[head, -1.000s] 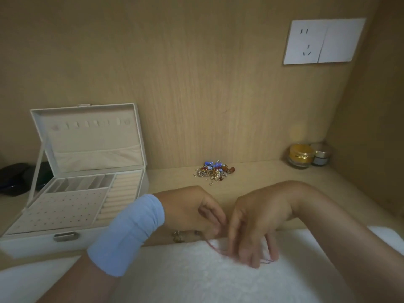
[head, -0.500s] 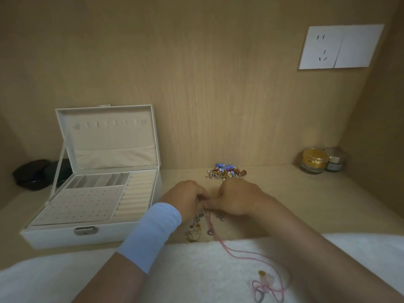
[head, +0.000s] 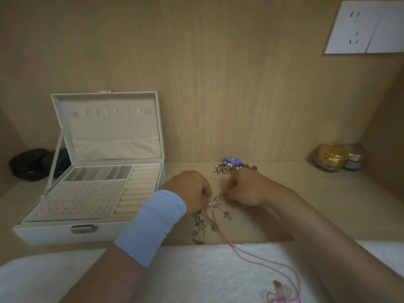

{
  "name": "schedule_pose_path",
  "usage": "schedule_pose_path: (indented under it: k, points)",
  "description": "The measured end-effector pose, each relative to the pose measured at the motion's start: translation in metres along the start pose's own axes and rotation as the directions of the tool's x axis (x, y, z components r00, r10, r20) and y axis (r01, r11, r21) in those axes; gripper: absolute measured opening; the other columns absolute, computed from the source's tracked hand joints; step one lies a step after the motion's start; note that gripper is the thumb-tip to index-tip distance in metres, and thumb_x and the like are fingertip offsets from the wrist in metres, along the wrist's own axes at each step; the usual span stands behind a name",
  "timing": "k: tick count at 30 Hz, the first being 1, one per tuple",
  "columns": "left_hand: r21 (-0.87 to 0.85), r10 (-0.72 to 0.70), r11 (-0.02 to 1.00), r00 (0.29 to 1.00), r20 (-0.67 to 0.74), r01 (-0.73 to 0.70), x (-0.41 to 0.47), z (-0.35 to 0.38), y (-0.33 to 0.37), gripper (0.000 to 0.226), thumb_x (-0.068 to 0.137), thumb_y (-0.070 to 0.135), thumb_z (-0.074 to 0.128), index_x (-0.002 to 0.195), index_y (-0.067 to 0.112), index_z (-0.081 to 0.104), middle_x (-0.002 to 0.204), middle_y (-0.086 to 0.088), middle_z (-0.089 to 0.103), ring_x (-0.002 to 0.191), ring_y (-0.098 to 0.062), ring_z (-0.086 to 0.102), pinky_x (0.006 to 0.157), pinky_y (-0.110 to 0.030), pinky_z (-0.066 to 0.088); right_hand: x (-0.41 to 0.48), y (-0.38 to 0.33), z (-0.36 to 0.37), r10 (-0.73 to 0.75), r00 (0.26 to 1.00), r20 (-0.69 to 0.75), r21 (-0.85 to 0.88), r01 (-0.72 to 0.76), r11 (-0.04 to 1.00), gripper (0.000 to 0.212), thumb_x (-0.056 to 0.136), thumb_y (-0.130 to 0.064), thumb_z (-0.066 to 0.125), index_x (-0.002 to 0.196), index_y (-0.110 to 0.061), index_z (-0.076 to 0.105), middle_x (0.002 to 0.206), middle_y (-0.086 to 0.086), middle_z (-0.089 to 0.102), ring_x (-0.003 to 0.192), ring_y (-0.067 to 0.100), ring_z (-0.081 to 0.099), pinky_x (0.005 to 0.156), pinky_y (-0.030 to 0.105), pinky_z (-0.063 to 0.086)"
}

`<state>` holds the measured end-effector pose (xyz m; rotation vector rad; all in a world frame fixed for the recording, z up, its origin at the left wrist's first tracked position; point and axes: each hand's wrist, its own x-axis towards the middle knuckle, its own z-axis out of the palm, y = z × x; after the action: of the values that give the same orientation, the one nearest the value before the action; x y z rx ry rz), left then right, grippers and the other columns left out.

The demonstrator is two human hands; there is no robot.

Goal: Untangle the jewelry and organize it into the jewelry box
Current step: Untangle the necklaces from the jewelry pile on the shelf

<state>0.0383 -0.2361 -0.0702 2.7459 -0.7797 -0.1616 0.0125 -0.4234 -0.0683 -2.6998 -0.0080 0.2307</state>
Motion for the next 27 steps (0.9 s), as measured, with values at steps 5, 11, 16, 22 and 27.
schedule_pose_path:
  k: [5, 11, 16, 22, 27]
  points:
    - [-0.053, 0.074, 0.996, 0.997, 0.015, -0.074, -0.001, -0.005, -0.001, 0.009, 0.077, 0.026, 0.076, 0.085, 0.029, 0.079, 0.076, 0.017, 0.067, 0.076, -0.002, 0.059, 0.083, -0.023, 0.051, -0.007, -0.01, 0.002, -0.161, 0.986, 0.048, 0.053, 0.158, 0.986, 0.019, 0.084, -0.016, 0.066, 0.071, -0.03, 0.062, 0.067, -0.012, 0.058, 0.062, 0.0, 0.052, 0.059, 0.014, 0.039]
    - [-0.01, 0.122, 0.993, 0.991, 0.051, -0.122, -0.004, -0.007, -0.005, 0.011, 0.082, 0.025, 0.068, 0.086, 0.028, 0.077, 0.08, 0.015, 0.064, 0.081, -0.005, 0.061, 0.08, -0.022, 0.049, -0.005, -0.009, 0.007, -0.284, 0.959, 0.014, 0.101, 0.282, 0.954, 0.012, 0.084, -0.015, 0.074, 0.091, -0.023, 0.078, 0.068, -0.021, 0.065, 0.064, -0.012, 0.057, 0.063, 0.006, 0.04]
    - [-0.026, 0.083, 0.996, 0.992, 0.093, -0.08, -0.004, -0.009, -0.006, 0.014, 0.083, 0.018, 0.062, 0.083, 0.028, 0.072, 0.087, 0.014, 0.061, 0.086, -0.008, 0.059, 0.083, -0.023, 0.049, -0.003, -0.002, 0.0, -0.21, 0.978, 0.009, -0.047, 0.21, 0.977, 0.008, 0.087, -0.027, 0.069, 0.08, -0.03, 0.072, 0.085, -0.016, 0.07, 0.083, -0.001, 0.062, 0.082, 0.025, 0.051]
    - [-0.047, 0.077, 0.996, 0.991, 0.106, -0.073, -0.004, -0.01, -0.009, 0.02, 0.083, 0.018, 0.063, 0.073, 0.036, 0.066, 0.088, 0.014, 0.067, 0.088, -0.007, 0.064, 0.087, -0.028, 0.053, -0.006, -0.001, -0.009, -0.156, 0.988, 0.019, -0.173, 0.157, 0.972, 0.005, 0.086, -0.031, 0.067, 0.088, -0.03, 0.071, 0.083, -0.019, 0.063, 0.082, 0.001, 0.058, 0.083, 0.028, 0.051]
    - [-0.044, 0.103, 0.994, 0.992, 0.076, -0.1, -0.003, -0.011, -0.008, 0.002, 0.081, 0.029, 0.074, 0.08, 0.029, 0.076, 0.083, 0.015, 0.067, 0.082, -0.004, 0.062, 0.081, -0.023, 0.051, -0.007, -0.006, -0.005, -0.213, 0.977, 0.001, -0.116, 0.212, 0.97, 0.002, 0.08, -0.035, 0.076, 0.079, -0.033, 0.076, 0.08, -0.022, 0.072, 0.079, -0.006, 0.062, 0.076, 0.022, 0.05]
